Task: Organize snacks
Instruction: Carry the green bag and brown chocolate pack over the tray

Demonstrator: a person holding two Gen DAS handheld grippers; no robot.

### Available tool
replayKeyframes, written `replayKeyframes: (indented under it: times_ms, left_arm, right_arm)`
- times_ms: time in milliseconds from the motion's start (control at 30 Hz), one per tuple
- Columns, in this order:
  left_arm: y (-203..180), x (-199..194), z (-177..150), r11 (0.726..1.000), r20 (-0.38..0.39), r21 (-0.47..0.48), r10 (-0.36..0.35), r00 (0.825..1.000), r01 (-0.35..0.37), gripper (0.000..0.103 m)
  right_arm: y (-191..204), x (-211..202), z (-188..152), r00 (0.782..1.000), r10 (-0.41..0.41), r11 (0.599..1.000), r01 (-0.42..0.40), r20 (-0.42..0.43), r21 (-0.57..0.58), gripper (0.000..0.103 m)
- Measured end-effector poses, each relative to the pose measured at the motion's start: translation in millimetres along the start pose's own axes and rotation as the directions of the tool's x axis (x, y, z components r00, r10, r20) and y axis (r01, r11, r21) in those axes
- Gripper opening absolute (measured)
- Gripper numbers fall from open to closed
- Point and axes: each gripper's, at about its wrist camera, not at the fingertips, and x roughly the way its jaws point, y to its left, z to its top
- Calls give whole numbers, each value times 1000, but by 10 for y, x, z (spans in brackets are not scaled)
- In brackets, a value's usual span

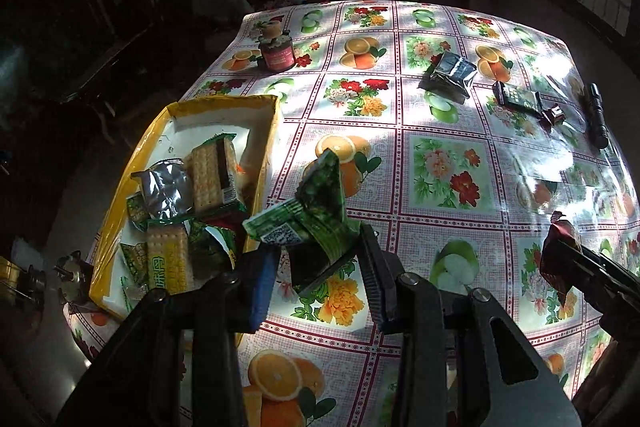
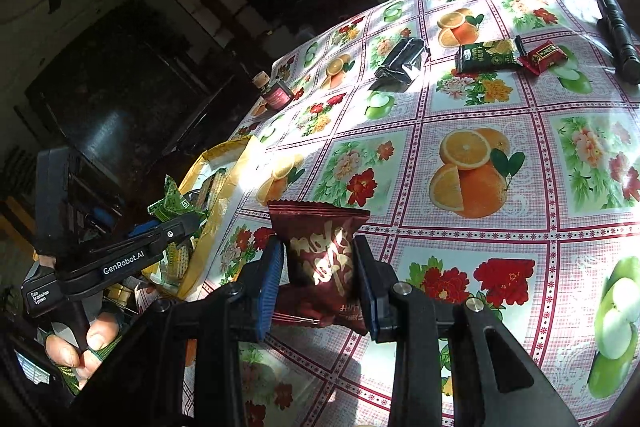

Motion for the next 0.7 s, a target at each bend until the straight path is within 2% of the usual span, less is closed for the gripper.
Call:
replayKeyframes:
  times_ms: [700]
  left_arm:
    - [600, -75, -146, 992, 35, -116, 44, 998, -39, 41]
  right_arm:
    - [475, 340, -135, 996, 60, 996, -65, -68, -68, 35]
